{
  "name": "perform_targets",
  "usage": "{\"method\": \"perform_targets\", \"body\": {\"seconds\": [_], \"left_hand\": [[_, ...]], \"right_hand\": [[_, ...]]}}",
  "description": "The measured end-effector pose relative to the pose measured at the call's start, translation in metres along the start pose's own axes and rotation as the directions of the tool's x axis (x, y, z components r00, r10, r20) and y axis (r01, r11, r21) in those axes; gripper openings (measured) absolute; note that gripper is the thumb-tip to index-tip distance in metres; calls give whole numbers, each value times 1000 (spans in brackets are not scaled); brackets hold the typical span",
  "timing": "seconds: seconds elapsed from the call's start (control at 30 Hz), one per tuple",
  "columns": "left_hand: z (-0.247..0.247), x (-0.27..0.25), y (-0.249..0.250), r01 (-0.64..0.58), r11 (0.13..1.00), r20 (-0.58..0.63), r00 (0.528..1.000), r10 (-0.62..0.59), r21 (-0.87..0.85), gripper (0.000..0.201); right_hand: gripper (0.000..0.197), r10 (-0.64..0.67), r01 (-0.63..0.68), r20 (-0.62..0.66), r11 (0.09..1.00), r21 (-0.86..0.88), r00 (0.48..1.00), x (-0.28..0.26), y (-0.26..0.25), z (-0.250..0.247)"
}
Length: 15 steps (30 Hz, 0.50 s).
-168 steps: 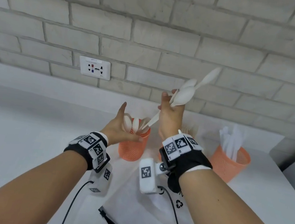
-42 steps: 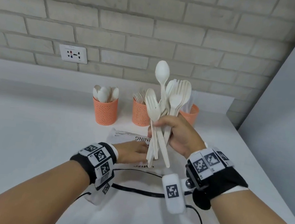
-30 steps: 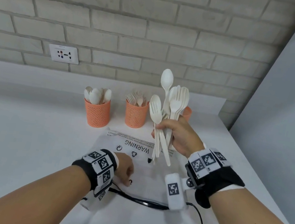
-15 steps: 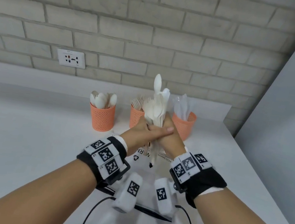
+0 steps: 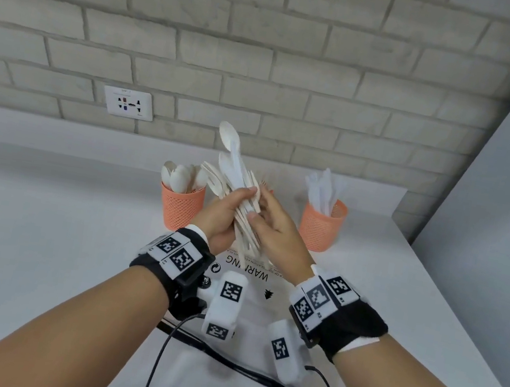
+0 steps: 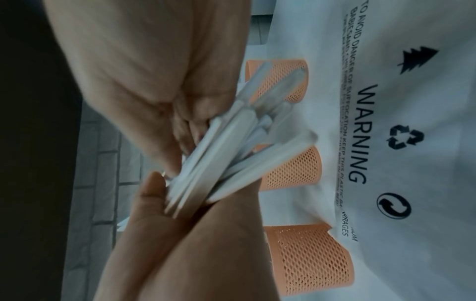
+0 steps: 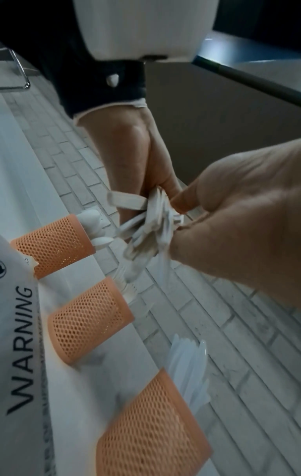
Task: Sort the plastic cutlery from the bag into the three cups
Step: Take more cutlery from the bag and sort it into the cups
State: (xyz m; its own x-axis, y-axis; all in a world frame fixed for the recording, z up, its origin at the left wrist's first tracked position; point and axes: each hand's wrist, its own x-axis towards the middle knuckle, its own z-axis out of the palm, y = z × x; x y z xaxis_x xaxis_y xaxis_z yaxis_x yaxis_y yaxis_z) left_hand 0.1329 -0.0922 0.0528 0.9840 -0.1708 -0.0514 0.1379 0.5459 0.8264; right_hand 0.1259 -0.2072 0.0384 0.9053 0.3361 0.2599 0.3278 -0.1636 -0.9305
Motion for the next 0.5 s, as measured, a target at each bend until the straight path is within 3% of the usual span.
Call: {"method": "perform_targets", "body": {"seconds": [0.17, 0.23, 0.4, 0.5], "left_hand": [[-4, 8, 4, 14, 997, -44, 999, -17, -69, 22], [-8, 11, 8, 16, 995, -15, 1000, -18, -98, 21], [-24, 17, 14, -17, 997, -48, 999, 14, -73, 10], [-33, 24, 19, -26, 999, -97, 995, 22, -39, 3]], "right_hand": [[23, -64, 13, -183, 962, -272, 981, 14, 2, 5], [23, -73, 5, -213, 953, -304, 974, 18, 5, 6], [24, -5, -37, -153, 962, -270, 988, 29, 7, 11], [15, -11, -39, -215, 974, -223, 977, 36, 1, 11]]}}
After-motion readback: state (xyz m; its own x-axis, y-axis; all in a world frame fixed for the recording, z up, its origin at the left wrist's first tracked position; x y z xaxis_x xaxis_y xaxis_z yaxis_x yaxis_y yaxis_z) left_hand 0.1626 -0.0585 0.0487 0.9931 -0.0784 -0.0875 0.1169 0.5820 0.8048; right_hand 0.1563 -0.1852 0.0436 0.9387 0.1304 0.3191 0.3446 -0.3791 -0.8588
